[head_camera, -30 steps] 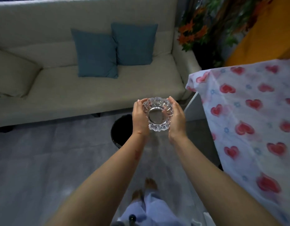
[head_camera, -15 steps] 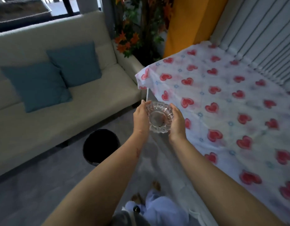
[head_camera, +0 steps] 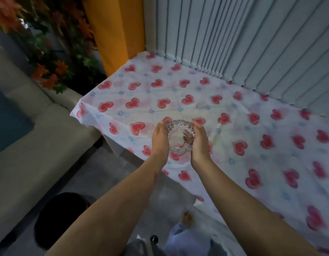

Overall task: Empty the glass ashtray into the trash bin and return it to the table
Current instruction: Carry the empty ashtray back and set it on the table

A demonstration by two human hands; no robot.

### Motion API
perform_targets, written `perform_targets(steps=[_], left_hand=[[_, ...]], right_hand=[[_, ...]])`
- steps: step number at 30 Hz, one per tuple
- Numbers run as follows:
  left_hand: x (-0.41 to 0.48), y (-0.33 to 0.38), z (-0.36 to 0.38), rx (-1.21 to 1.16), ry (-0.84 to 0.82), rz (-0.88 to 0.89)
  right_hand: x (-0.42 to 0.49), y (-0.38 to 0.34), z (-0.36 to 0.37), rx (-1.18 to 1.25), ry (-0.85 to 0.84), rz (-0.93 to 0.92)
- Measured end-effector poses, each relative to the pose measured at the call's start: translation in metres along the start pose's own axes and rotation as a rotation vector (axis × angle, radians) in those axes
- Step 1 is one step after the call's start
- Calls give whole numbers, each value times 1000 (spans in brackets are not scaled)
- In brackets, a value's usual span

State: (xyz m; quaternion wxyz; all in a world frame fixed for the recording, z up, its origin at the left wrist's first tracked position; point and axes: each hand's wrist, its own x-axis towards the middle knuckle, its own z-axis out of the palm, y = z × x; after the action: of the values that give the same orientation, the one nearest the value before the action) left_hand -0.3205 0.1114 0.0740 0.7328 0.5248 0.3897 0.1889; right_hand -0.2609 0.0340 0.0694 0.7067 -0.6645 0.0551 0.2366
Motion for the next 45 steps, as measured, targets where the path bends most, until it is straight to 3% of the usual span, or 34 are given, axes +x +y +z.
perform_targets(steps=[13, 18, 21, 27, 33, 37, 42, 45], left_hand=[[64, -17, 191, 113, -171, -81], [83, -28, 222, 146, -188, -109], [98, -35, 231, 154, -209, -129], [131, -55, 241, 221, -253, -182], [144, -70, 256, 307, -190, -95], [147, -81, 258, 565, -189, 31], [148, -87, 258, 576, -182, 53], [151, -94, 253, 719, -235, 171]], right_hand=[[128, -52, -129, 69, 228, -22], [189, -12, -161, 88, 281, 68], [187, -27, -154, 13, 332, 102], [201, -33, -151, -63, 412, -2], [218, -18, -154, -219, 455, -40], [223, 0, -160, -501, 485, -124], [223, 14, -169, -804, 419, -215], [218, 13, -172, -946, 392, -239]])
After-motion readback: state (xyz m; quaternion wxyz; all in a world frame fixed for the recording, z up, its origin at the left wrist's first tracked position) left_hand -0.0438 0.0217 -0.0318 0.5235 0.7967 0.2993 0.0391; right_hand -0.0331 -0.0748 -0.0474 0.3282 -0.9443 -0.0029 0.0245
